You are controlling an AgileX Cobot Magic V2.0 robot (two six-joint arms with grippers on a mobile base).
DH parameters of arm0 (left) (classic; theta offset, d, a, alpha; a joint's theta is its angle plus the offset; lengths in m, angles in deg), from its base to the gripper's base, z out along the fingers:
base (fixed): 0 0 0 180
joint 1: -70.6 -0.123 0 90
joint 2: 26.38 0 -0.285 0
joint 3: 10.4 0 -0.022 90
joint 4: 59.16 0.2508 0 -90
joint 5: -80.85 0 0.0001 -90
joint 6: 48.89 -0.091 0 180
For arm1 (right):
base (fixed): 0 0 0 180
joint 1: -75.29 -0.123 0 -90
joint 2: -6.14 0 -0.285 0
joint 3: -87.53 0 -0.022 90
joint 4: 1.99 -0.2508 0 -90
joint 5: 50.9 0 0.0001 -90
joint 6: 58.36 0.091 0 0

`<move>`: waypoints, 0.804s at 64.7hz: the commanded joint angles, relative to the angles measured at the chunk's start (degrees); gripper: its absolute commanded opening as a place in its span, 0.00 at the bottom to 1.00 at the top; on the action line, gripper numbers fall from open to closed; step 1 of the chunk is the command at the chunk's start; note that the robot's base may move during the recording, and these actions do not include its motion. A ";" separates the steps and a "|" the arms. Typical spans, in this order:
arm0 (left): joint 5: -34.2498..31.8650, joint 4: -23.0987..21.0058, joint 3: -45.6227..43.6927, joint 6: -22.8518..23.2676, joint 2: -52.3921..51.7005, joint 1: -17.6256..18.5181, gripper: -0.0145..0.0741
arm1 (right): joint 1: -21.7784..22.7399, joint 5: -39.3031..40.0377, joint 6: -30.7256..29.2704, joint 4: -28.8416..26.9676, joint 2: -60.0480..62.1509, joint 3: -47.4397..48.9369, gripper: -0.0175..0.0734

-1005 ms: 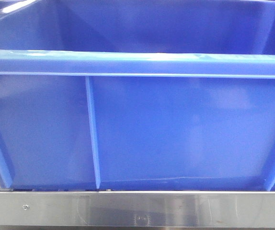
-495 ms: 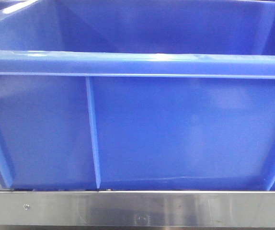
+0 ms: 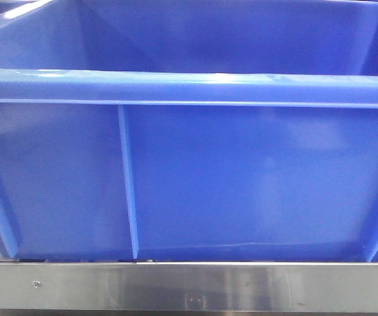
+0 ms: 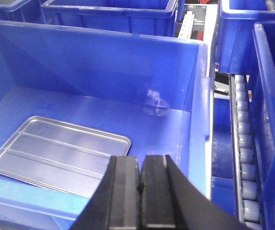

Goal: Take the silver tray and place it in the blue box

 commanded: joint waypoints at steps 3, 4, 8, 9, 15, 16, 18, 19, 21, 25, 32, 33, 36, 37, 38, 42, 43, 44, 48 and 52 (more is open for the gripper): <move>-4.54 -0.09 -1.42 -0.24 0.65 0.35 0.06 | 0.28 5.24 -0.77 1.50 -0.78 1.45 0.25; -4.54 -0.09 -1.42 -0.24 0.65 0.35 0.06 | 0.28 5.24 -0.77 1.50 -0.78 1.45 0.25; -4.54 -0.09 -1.42 -0.24 0.65 0.35 0.06 | 0.28 5.18 -0.77 1.50 -0.78 1.45 0.25; -4.54 -0.09 -1.42 -0.24 0.65 0.35 0.06 | 0.28 5.18 -0.77 1.50 -0.78 1.45 0.25; -4.54 -0.09 -1.42 -0.24 0.65 0.35 0.06 | 0.28 5.11 -0.77 1.50 -0.78 1.45 0.25; -4.54 -0.09 -1.42 -0.24 0.65 0.35 0.06 | 0.28 5.11 -0.77 1.50 -0.78 1.45 0.25; -4.54 -0.09 -1.42 -0.24 0.65 0.35 0.06 | 0.28 5.11 -0.77 1.50 -0.78 1.45 0.25; -4.54 -0.09 -1.42 -0.24 0.65 0.35 0.06 | 0.28 5.11 -0.77 1.50 -0.78 1.45 0.25; -4.54 -0.09 -1.42 -0.24 0.65 0.35 0.06 | 0.28 5.04 -0.77 1.50 -0.78 1.45 0.25; -4.54 -0.09 -1.42 -0.24 0.65 0.35 0.06 | 0.28 5.04 -0.77 1.50 -0.78 1.45 0.25; -4.61 -1.29 -0.65 -0.24 0.78 -0.15 0.06 | 0.28 5.04 -0.77 1.50 -0.78 1.45 0.25; -4.48 -1.60 -0.55 -0.24 0.78 -0.42 0.06 | 0.28 5.04 -0.77 1.50 -0.78 1.45 0.25; -4.34 -3.04 -0.05 -0.24 0.78 -1.98 0.06 | 0.28 5.04 -0.77 1.50 -0.78 1.45 0.25; -4.34 -3.66 0.22 -0.33 0.78 -2.52 0.06 | 0.28 5.04 -0.77 1.50 -0.78 1.45 0.25; -4.34 -4.73 0.60 -0.92 0.78 -3.42 0.06 | 0.28 5.00 -0.77 1.50 -0.78 1.45 0.25; -5.44 -7.69 2.62 -5.00 0.65 -7.25 0.06 | 0.28 5.00 -0.77 1.50 -0.78 1.45 0.25; -5.94 -8.08 3.19 -5.88 0.54 -8.10 0.06 | 0.28 5.00 -0.77 1.50 -0.78 1.45 0.25; -6.83 -8.87 4.16 -7.13 0.44 -9.41 0.06 | 0.28 5.00 -0.77 1.50 -0.78 1.45 0.25; -10.53 -11.76 7.43 -10.70 -0.64 -13.58 0.06 | 0.28 5.00 -0.77 1.50 -0.78 1.45 0.25; -14.78 -15.54 11.92 -14.50 -2.65 -18.52 0.06 | 0.28 5.00 -0.77 1.50 -0.78 1.45 0.25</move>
